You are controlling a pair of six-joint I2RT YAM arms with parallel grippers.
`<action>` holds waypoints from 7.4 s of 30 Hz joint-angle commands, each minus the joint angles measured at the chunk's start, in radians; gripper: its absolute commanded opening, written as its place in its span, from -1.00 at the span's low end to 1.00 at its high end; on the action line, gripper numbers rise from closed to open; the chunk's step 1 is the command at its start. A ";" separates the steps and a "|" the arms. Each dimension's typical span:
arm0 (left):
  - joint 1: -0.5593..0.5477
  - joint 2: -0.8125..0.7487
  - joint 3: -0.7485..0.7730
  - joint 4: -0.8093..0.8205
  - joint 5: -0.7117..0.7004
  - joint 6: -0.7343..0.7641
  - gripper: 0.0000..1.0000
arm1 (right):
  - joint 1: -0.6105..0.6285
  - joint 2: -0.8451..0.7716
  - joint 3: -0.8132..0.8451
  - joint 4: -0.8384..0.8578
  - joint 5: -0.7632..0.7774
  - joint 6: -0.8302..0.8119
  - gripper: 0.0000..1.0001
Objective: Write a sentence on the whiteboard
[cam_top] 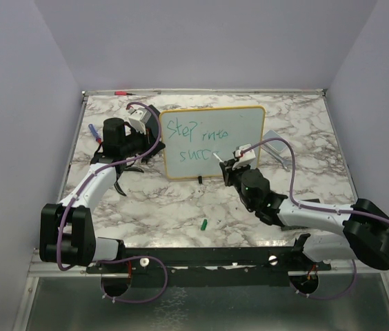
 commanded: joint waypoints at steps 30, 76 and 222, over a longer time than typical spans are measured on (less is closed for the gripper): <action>-0.002 -0.034 -0.003 0.025 -0.003 0.002 -1.00 | -0.005 -0.067 -0.036 -0.128 0.126 0.081 -0.99; -0.003 -0.029 -0.003 0.024 -0.004 0.002 -1.00 | -0.088 -0.071 -0.030 -0.105 -0.021 0.068 -0.99; -0.004 -0.040 -0.005 0.024 -0.011 0.003 -1.00 | -0.109 -0.197 -0.107 -0.233 0.136 0.173 -0.99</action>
